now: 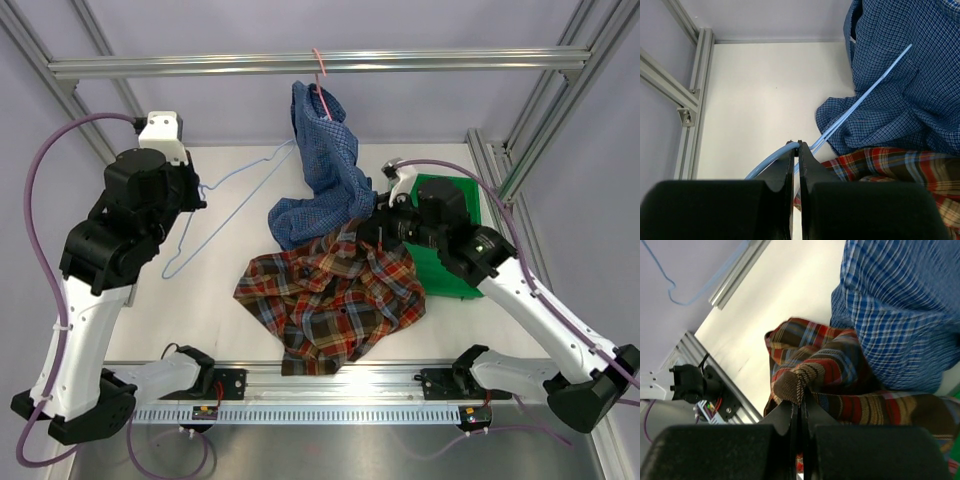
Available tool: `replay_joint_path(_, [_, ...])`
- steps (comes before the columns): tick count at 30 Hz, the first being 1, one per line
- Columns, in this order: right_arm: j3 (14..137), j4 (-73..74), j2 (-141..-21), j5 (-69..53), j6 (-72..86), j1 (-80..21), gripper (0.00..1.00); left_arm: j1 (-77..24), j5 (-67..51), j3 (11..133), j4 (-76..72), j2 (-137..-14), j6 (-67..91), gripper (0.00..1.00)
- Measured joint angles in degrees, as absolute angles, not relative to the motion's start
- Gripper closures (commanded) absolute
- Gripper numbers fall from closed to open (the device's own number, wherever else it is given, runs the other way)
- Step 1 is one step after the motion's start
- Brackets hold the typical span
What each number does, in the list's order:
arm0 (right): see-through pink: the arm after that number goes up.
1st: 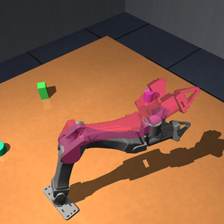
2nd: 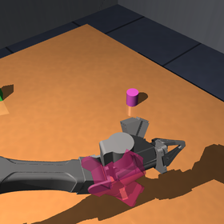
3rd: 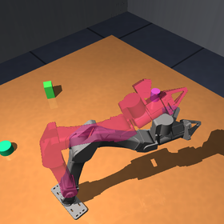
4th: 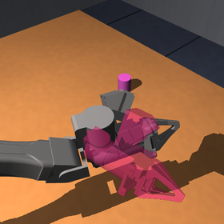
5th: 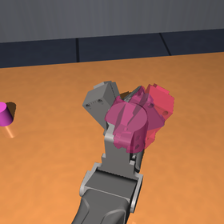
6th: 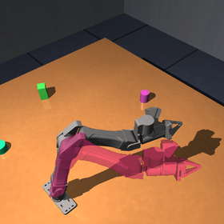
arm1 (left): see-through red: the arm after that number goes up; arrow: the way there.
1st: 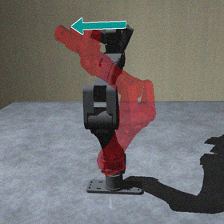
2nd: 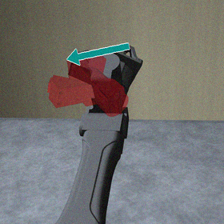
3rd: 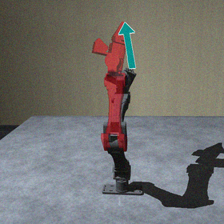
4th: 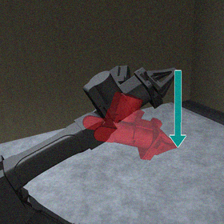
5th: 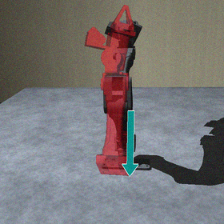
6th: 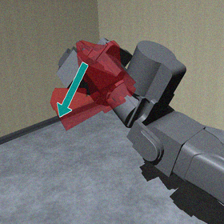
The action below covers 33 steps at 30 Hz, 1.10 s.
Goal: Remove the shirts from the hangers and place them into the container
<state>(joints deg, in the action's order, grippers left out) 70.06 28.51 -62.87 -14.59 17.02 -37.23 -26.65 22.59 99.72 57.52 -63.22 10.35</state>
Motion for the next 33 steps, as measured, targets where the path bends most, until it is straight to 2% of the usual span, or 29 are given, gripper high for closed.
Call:
replay_joint_path(7, [66.4,23.8,-72.8,-17.0,18.6,-40.7,1.00,-26.7,23.0,99.7,57.6,-61.2,10.5,1.00])
replay_joint_path(13, [65.0,21.2,-85.6,-12.3,19.6,-47.6,0.98,-26.7,22.9,100.5,57.7,-61.6,10.5,1.00])
replay_joint_path(14, [64.4,21.1,-87.3,-11.2,19.8,-48.7,0.81,-26.7,22.8,100.5,57.7,-61.6,10.5,1.00])
replay_joint_path(15, [63.6,20.7,-88.4,-10.4,20.1,-49.4,0.69,-26.7,22.8,100.5,57.7,-61.6,10.5,1.00])
replay_joint_path(16, [62.5,20.2,-88.8,-9.7,20.3,-50.0,0.61,-26.7,22.7,100.5,57.8,-61.6,10.5,1.00])
replay_joint_path(17, [61.0,19.6,-88.9,-9.5,20.3,-50.4,0.41,-26.7,22.7,100.5,57.8,-61.6,10.5,1.00])
replay_joint_path(18, [58.7,18.3,-88.4,-9.2,20.0,-50.7,0.27,-26.7,22.6,100.5,57.8,-61.6,10.5,1.00])
replay_joint_path(19, [57.8,17.9,-88.1,-9.1,20.5,-50.8,0.18,-26.7,22.5,100.5,57.8,-61.6,10.5,1.00])
replay_joint_path(20, [55.7,16.4,-87.3,-9.5,20.0,-50.8,0.05,-26.7,22.5,100.5,57.8,-61.6,10.5,1.00])
replay_joint_path(21, [54.3,15.9,-86.5,-9.7,20.3,-50.8,0.01,-26.7,22.5,100.5,57.8,-61.6,10.5,1.00])
replay_joint_path(33, [46.5,8.1,-84.9,-17.5,16.7,-52.0,0.00,-26.7,19.7,100.5,57.8,-61.1,10.5,1.00])
